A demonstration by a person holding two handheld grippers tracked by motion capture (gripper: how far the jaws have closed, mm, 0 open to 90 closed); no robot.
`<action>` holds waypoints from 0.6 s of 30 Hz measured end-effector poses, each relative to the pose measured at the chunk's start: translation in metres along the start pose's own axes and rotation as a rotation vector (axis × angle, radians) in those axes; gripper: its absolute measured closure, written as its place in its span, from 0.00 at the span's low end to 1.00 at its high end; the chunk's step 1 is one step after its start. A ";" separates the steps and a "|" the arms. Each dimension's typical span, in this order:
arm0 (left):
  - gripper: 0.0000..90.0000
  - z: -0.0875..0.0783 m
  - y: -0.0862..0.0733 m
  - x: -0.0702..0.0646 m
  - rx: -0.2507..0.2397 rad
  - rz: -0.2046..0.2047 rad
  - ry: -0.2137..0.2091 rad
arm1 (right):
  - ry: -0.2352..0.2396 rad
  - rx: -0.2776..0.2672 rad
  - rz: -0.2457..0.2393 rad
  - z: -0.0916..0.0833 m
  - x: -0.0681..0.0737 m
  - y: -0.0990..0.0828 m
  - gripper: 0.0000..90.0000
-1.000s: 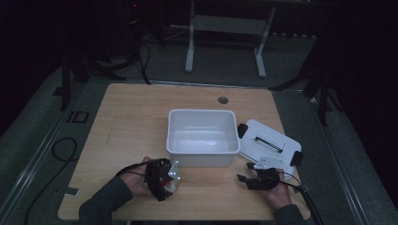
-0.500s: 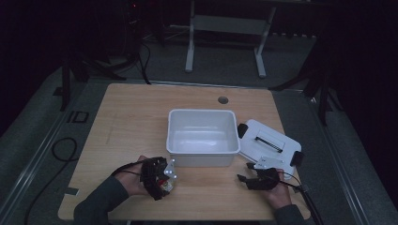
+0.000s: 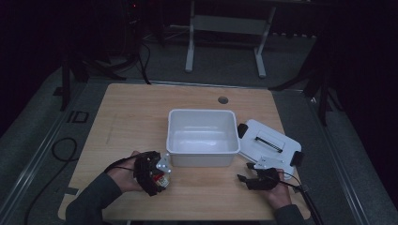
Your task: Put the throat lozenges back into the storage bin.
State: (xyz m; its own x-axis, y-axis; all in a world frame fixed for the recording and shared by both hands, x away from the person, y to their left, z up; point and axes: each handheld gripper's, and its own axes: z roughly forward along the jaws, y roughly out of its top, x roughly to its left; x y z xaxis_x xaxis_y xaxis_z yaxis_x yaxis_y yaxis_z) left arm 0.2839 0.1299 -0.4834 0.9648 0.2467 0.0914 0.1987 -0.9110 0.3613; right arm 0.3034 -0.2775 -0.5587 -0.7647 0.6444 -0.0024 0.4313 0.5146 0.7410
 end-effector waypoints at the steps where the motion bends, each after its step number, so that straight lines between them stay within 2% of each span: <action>1: 0.23 -0.001 0.000 0.000 0.002 0.000 0.001 | 0.000 0.000 0.000 0.000 0.000 0.000 0.38; 18: 0.23 -0.024 0.002 0.011 -0.010 -0.009 0.006 | 0.001 0.000 0.001 0.000 0.000 0.000 0.38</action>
State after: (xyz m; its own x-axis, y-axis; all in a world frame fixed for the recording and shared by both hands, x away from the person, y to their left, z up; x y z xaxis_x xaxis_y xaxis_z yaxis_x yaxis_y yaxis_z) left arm 0.2907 0.1390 -0.4596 0.9619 0.2571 0.0932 0.2060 -0.9054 0.3713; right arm 0.3034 -0.2775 -0.5586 -0.7646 0.6445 -0.0014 0.4320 0.5141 0.7410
